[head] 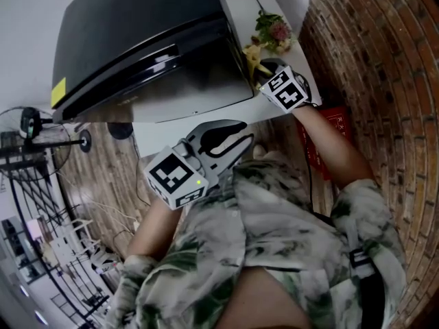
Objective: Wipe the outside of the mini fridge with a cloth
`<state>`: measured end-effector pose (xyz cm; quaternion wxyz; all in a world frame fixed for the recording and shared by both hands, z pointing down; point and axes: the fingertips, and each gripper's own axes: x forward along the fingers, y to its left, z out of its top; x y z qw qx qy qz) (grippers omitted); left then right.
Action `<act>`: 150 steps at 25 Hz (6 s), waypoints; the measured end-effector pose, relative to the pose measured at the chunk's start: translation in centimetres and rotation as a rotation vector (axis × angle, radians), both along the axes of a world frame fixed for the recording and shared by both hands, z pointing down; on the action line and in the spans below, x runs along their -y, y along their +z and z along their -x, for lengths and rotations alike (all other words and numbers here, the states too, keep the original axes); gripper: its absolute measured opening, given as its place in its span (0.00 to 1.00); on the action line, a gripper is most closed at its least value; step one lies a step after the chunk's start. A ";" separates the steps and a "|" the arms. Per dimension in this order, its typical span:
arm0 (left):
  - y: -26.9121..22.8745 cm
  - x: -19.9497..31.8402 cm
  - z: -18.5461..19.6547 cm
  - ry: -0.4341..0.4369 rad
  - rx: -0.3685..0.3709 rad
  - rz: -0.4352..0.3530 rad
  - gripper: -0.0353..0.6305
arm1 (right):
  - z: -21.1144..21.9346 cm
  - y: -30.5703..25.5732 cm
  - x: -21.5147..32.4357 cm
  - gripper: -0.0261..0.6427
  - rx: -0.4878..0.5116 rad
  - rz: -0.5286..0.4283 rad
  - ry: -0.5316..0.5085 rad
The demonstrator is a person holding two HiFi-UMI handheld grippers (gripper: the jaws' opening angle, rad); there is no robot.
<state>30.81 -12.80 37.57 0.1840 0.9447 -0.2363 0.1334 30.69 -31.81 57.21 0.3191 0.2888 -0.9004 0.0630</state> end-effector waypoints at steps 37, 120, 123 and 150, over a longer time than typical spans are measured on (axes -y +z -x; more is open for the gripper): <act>0.6 -11.0 26.5 0.236 -0.114 -0.041 0.19 | 7.5 -21.9 -21.9 0.18 0.136 -0.246 0.490; 1.0 -19.0 73.2 0.351 -0.184 -0.047 0.19 | 47.1 -15.5 -8.3 0.18 -1.028 -0.267 0.686; 0.9 -18.8 73.5 0.338 -0.179 -0.045 0.19 | 47.2 -12.8 -8.3 0.18 -1.025 -0.227 0.682; 1.4 -14.3 73.1 0.297 -0.169 -0.036 0.19 | 53.4 -23.0 -3.8 0.18 -0.807 -0.466 0.666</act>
